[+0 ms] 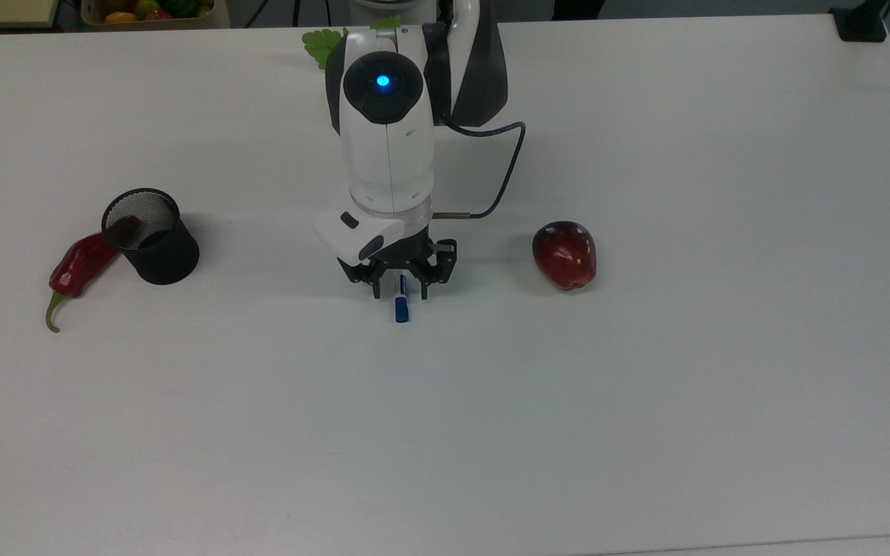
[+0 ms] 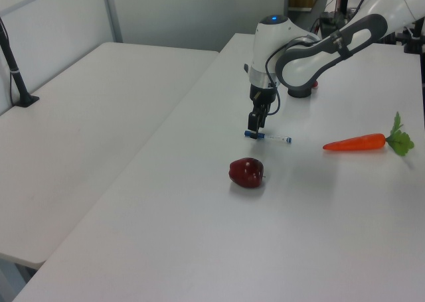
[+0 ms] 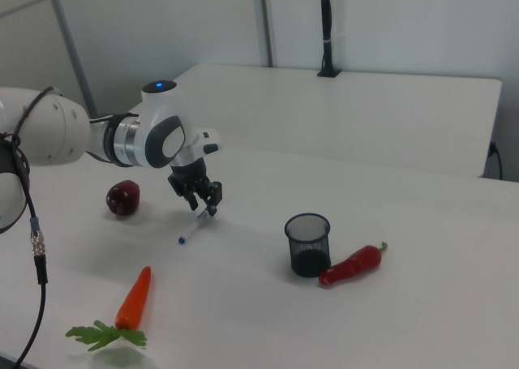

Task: Place marker
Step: 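Lower the open gripper around the marker and close on it, then lift the marker and carry it over the black mesh pen cup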

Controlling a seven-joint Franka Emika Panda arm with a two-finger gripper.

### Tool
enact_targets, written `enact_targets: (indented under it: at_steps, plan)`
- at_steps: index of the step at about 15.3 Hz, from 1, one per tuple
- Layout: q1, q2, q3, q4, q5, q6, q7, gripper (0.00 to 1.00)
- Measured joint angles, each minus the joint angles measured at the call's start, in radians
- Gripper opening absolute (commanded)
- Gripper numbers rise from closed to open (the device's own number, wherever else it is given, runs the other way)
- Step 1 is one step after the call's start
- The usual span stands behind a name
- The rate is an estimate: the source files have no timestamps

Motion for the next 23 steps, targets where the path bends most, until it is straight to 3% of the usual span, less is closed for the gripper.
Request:
enact_targets:
  at_steps: [2, 7, 11, 23]
  plan:
    - [0.0, 0.003, 0.0, 0.0, 0.0, 0.014, 0.0, 0.34]
    - [0.001, 0.012, 0.0, 0.0, -0.004, 0.015, 0.0, 0.27]
    - [0.001, 0.014, 0.0, 0.0, -0.024, 0.015, 0.0, 0.13]
    - [0.003, -0.032, 0.0, 0.025, -0.025, -0.023, 0.001, 0.11]
